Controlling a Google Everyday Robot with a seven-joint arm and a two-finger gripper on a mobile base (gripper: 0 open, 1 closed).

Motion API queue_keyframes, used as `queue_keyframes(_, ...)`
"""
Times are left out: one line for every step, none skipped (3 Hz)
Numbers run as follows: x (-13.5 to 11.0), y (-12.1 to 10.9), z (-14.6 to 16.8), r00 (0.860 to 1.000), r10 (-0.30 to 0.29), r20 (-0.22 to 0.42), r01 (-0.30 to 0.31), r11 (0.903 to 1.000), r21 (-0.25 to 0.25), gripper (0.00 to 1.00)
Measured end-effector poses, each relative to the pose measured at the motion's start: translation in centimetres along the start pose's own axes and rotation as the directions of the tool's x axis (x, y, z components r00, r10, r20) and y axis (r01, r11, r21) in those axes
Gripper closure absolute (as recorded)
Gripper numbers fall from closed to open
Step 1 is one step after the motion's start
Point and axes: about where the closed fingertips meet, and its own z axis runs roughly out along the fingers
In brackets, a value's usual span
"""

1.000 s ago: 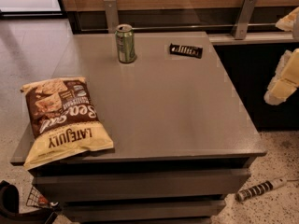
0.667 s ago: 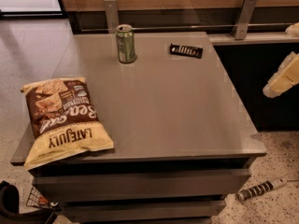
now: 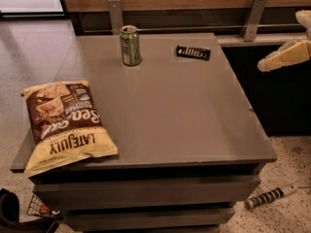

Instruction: Move rxbar chocolate near brown chip bag

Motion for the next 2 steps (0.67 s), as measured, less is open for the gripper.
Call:
queue_keyframes(-1.42, -2.96, 1.87, 0.990, 0.014, 0.141, -0.021, 0.9987, 0.046, 0.00)
queue_keyframes(-1.42, -2.95, 1.88, 0.990, 0.014, 0.141, -0.021, 0.9987, 0.046, 0.00)
